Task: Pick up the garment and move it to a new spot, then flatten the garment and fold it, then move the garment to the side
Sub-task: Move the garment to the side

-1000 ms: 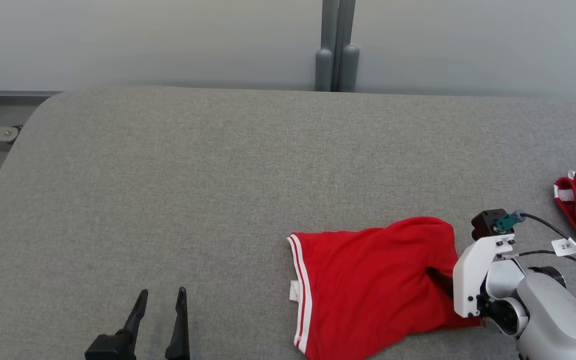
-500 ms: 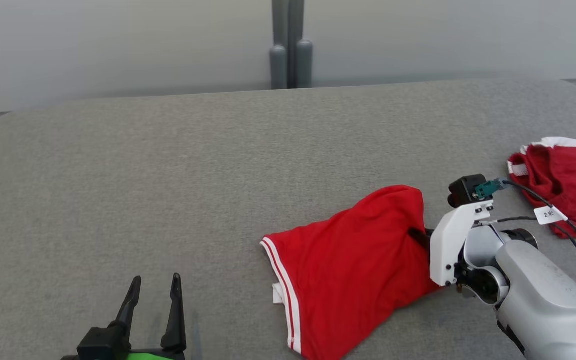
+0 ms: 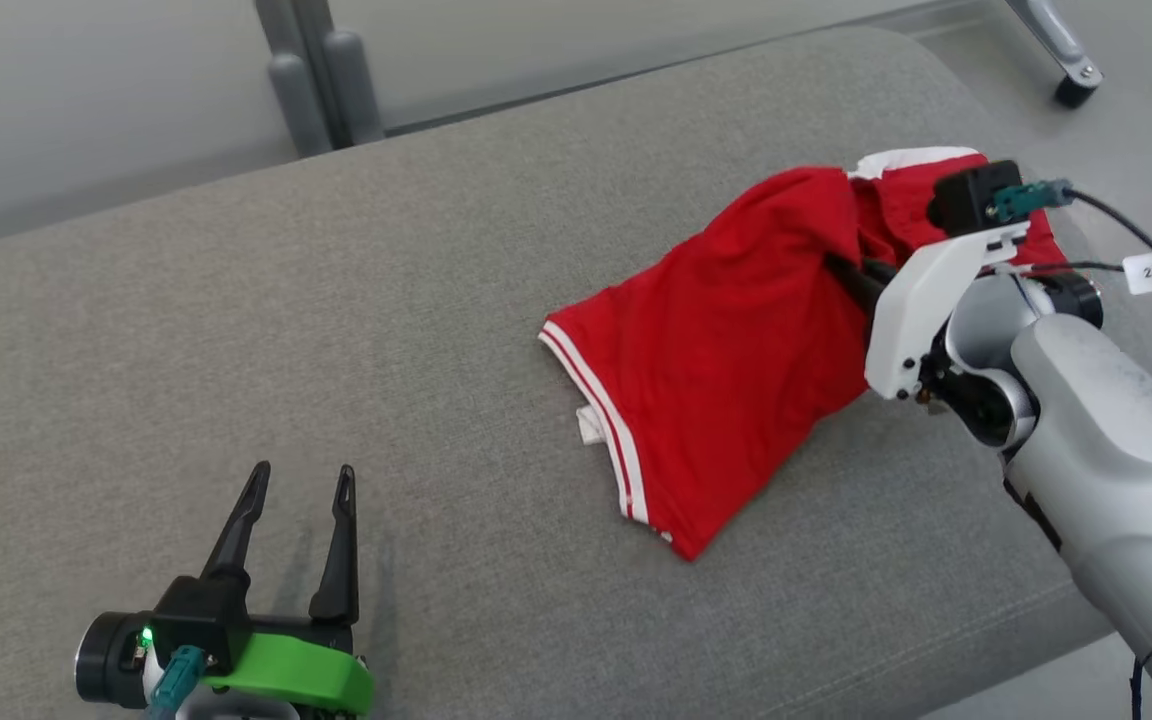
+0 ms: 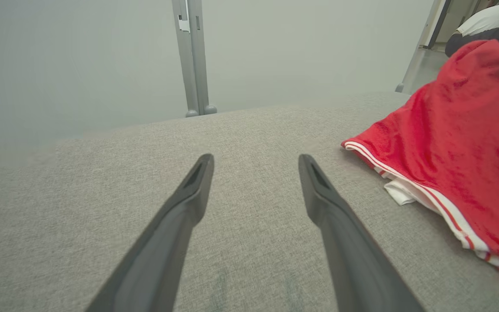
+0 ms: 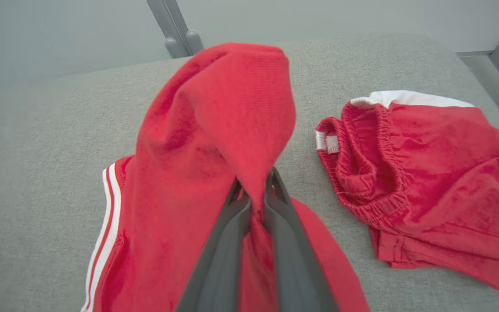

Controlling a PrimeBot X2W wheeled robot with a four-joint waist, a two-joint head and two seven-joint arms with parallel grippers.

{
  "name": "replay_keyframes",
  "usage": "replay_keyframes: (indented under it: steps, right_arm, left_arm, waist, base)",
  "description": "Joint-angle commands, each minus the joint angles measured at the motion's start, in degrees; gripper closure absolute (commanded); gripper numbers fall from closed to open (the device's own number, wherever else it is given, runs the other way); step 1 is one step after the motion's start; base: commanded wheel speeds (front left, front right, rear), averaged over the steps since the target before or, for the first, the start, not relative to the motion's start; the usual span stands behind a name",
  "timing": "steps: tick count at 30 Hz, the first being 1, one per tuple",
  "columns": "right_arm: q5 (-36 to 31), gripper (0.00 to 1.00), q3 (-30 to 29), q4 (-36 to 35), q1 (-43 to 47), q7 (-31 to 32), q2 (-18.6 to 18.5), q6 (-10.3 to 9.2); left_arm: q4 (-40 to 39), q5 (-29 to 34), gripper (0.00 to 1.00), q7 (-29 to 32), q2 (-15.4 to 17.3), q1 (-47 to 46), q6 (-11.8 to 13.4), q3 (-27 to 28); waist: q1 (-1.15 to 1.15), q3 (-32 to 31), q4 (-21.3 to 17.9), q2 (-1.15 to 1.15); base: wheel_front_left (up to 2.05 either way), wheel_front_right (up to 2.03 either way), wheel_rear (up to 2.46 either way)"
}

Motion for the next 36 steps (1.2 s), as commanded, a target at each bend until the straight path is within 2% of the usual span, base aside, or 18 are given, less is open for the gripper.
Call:
replay_keyframes:
  steps: [1,5,9,18,24,27,33,34,35,36]
  right_arm:
    - [0.54,1.00,-0.27,0.63,-2.36,-0.75,-0.65,-0.08]
    - [0.87,1.00,-0.51,1.55,-5.19,-0.50,-2.01,-0.08]
    - [1.68,1.00,-0.66,1.86,-8.11,1.51,-5.05,-0.08]
    - [3.38,1.00,-4.68,1.84,-14.30,6.15,-11.74,-0.09]
    - [2.83,1.00,-8.56,6.24,-15.78,9.62,-15.53,-0.09]
    - [1.02,1.00,-10.20,10.03,-15.76,8.03,-16.34,-0.09]
    - [-5.05,1.00,-13.91,19.81,-14.50,-4.00,-15.08,-0.09]
    - [-5.89,0.96,-14.55,21.92,-14.30,-5.68,-14.72,-0.09]
    - [-6.94,0.86,-14.92,23.76,-14.25,-7.47,-14.52,-0.09]
    - [-8.09,0.86,-15.07,25.48,-14.23,-8.99,-14.23,-0.09]
  left_arm:
    - [0.25,0.59,0.00,-0.14,0.88,-1.14,-0.22,-0.05]
    - [0.36,1.10,0.00,-0.14,1.18,-1.55,-0.15,-0.27]
    - [0.30,1.50,0.00,-0.14,1.67,-1.95,0.22,-0.23]
    - [-0.33,1.67,0.00,-0.15,2.96,-2.46,0.51,0.04]
    - [-1.10,1.96,0.00,0.23,3.42,-3.31,0.78,-0.58]
    - [-1.68,2.04,0.00,0.71,3.57,-3.70,0.83,-0.89]
    - [-2.05,1.85,0.00,1.28,3.51,-4.93,0.94,-1.64]
    - [-2.00,1.79,0.00,1.28,3.40,-5.03,0.99,-1.75]
    - [-1.97,1.63,0.00,1.28,3.26,-5.09,1.14,-1.77]
    - [-1.97,1.53,0.00,1.26,3.17,-5.22,1.25,-1.86]
  waist:
    - [0.00,6.26,-4.64,0.00]
    - [0.00,7.60,-3.94,0.00]
    - [0.00,9.33,-2.50,0.00]
    - [0.00,11.62,-0.25,0.00]
    - [0.00,12.71,1.09,0.00]
    - [0.00,13.58,1.99,0.00]
    - [0.00,15.07,4.22,0.00]
    - [0.00,15.23,4.60,0.00]
    - [0.00,15.41,4.93,0.00]
    - [0.00,15.54,5.19,0.00]
  base:
    - [0.00,0.00,0.00]
    - [0.00,0.00,0.00]
    - [0.00,0.00,0.00]
    - [0.00,0.00,0.00]
    - [0.00,0.00,0.00]
    - [0.00,0.00,0.00]
    - [0.00,0.00,0.00]
    - [0.00,0.00,0.00]
    - [0.00,0.00,0.00]
    - [0.00,0.00,0.00]
